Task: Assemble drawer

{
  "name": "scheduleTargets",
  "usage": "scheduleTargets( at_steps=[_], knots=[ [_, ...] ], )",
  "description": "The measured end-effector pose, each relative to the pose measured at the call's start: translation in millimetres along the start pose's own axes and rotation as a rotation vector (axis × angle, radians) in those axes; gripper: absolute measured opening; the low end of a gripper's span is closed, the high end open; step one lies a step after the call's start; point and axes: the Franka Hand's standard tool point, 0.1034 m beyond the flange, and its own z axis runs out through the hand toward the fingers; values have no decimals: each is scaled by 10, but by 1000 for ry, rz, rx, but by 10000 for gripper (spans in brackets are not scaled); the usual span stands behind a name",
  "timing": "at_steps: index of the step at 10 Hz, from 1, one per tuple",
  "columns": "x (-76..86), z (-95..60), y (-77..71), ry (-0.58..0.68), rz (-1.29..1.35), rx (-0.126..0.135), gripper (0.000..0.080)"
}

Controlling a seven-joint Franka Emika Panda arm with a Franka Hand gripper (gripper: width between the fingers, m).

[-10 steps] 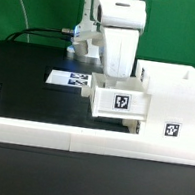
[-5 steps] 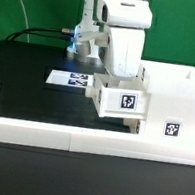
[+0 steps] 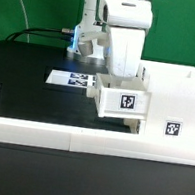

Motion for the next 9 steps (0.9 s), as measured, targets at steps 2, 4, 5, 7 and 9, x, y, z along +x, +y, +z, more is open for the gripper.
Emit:
scheduleTargets(
  at_steps=[2, 4, 5, 7, 9],
  knots=[
    [19, 3, -7, 0, 28, 2, 42],
    [29, 10, -16, 2, 46, -1, 42],
    [28, 11, -18, 2, 46, -2, 42],
    [27, 10, -18, 2, 46, 0, 42],
    [28, 6, -16, 1, 39, 3, 42]
  ],
)
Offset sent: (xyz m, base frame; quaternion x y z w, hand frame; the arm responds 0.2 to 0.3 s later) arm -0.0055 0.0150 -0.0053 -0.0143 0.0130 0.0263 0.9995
